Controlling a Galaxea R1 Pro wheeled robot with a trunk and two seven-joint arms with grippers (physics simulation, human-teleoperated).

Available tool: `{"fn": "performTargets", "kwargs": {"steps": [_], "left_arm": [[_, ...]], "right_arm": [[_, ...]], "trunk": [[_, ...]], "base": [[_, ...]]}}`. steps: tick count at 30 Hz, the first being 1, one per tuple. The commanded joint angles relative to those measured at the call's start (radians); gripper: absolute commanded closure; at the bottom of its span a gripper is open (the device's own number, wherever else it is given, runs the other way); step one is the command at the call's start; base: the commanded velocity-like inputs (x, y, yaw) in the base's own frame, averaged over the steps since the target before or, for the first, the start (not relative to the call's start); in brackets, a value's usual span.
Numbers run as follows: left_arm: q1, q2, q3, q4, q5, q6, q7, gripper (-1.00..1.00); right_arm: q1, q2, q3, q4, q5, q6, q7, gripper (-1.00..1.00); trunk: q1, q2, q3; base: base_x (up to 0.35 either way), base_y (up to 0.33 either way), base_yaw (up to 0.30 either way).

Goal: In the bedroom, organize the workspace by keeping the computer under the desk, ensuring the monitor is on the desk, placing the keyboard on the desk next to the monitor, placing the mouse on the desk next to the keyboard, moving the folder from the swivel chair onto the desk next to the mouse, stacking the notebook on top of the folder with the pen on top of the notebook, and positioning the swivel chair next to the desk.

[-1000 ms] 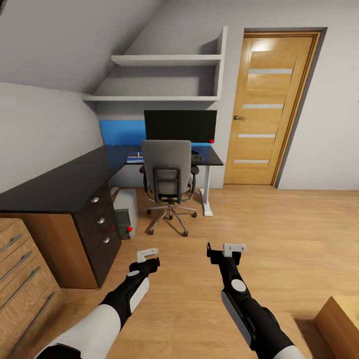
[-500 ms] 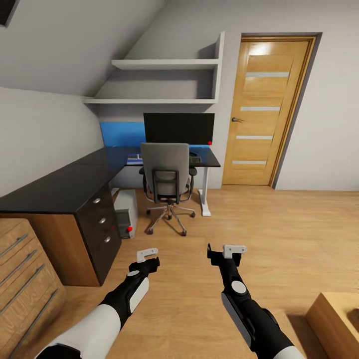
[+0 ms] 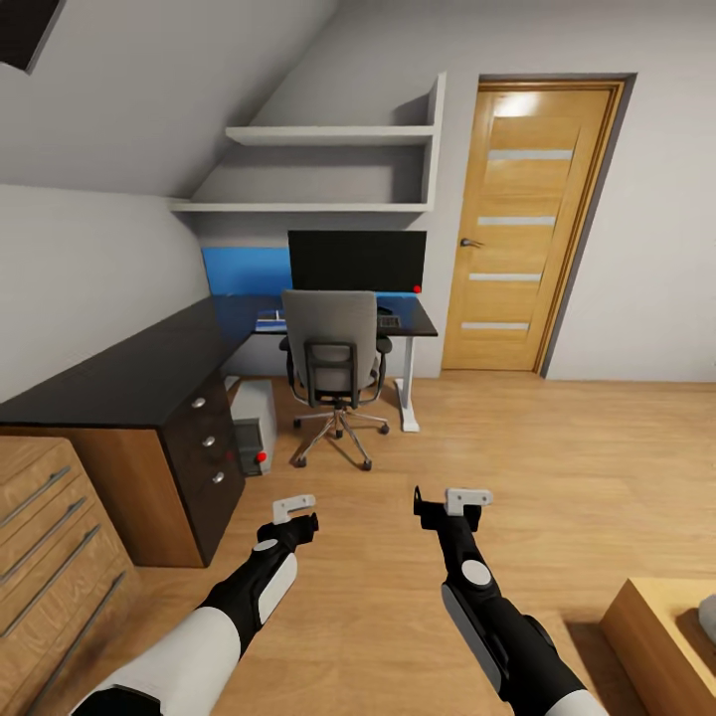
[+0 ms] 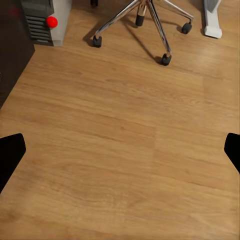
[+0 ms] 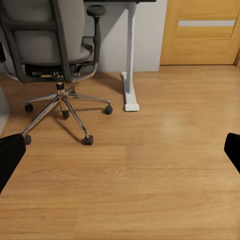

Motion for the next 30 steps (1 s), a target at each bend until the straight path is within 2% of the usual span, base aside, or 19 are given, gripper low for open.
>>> {"fn": "performTargets", "kwargs": {"steps": [1, 7, 10, 12, 15, 16, 20, 21, 22, 23, 25, 27, 28, 30], "left_arm": [[0.000, 0.001, -0.008, -0.002, 0.007, 0.004, 0.009, -1.00], [0.000, 0.003, -0.010, 0.018, 0.009, 0.003, 0.008, -1.00], [0.000, 0.010, -0.009, 0.112, 0.008, -0.005, 0.007, -1.00], [0.000, 0.018, -0.009, 0.145, 0.008, -0.007, 0.007, -1.00], [0.000, 0.032, -0.010, 0.226, 0.009, -0.020, 0.007, -1.00], [0.000, 0.038, -0.010, 0.305, 0.009, -0.056, 0.007, -1.00], [0.000, 0.041, -0.010, 0.367, 0.009, -0.136, 0.008, -1.00], [0.004, 0.042, -0.010, 0.383, 0.009, -0.176, 0.009, -1.00], [0.016, 0.043, -0.010, 0.392, 0.009, -0.216, 0.009, -1.00], [0.088, 0.044, -0.010, 0.404, 0.008, -0.296, 0.010, -1.00], [0.142, 0.044, -0.010, 0.406, 0.008, -0.324, 0.010, -1.00], [0.174, 0.047, -0.010, 0.407, 0.008, -0.337, 0.010, -1.00], [0.256, 0.063, -0.010, 0.409, 0.008, -0.367, 0.010, -1.00], [0.286, 0.069, -0.010, 0.409, 0.007, -0.380, 0.010, -1.00]], "right_arm": [[-0.001, -0.001, 0.003, 0.000, -0.010, -0.002, -0.006, -1.00], [-0.001, -0.004, 0.001, 0.019, -0.011, -0.006, -0.006, -1.00], [0.000, -0.019, 0.002, 0.071, -0.012, -0.030, -0.008, -1.00], [-0.001, -0.022, 0.003, 0.105, -0.012, -0.053, -0.008, -1.00], [0.000, -0.023, 0.004, 0.188, -0.012, -0.124, -0.009, -1.00], [0.006, -0.023, 0.004, 0.259, -0.011, -0.192, -0.009, -1.00], [0.025, -0.023, 0.005, 0.392, -0.011, -0.296, -0.008, -1.00], [0.032, -0.022, 0.005, 0.475, -0.011, -0.356, -0.007, -1.00], [0.036, -0.022, 0.006, 0.555, -0.010, -0.422, -0.005, -1.00], [0.041, -0.023, 0.007, 0.718, -0.010, -0.564, -0.001, -1.00], [0.042, -0.025, 0.007, 0.792, -0.011, -0.615, 0.000, -1.00], [0.042, -0.026, 0.006, 0.835, -0.011, -0.635, 0.000, -1.00], [0.043, -0.022, 0.007, 0.931, -0.012, -0.659, 0.001, -1.00], [0.043, -0.021, 0.006, 0.961, -0.012, -0.663, 0.001, -1.00]], "trunk": [[-0.004, 0.007, 0.002], [-0.027, 0.049, 0.021], [-0.039, 0.070, 0.030], [-0.046, 0.084, 0.037], [-0.058, 0.105, 0.046], [-0.062, 0.112, 0.049], [-0.077, 0.140, 0.062], [-0.081, 0.147, 0.065], [-0.085, 0.154, 0.068], [-0.088, 0.161, 0.071], [-0.096, 0.175, 0.077], [-0.104, 0.189, 0.084], [-0.108, 0.196, 0.087], [-0.115, 0.210, 0.093]], "base": [[-0.003, 0.000, 0.000], [-0.001, 0.000, 0.000], [0.000, 0.000, 0.000], [0.000, 0.000, 0.000], [0.000, 0.000, 0.000], [0.000, 0.000, 0.000], [0.000, 0.000, 0.000], [0.000, 0.000, 0.000], [0.000, 0.000, 0.000], [0.000, 0.000, 0.000], [0.000, 0.000, 0.000], [0.000, 0.000, 0.000], [0.000, 0.000, 0.000], [0.000, 0.000, 0.000]]}}
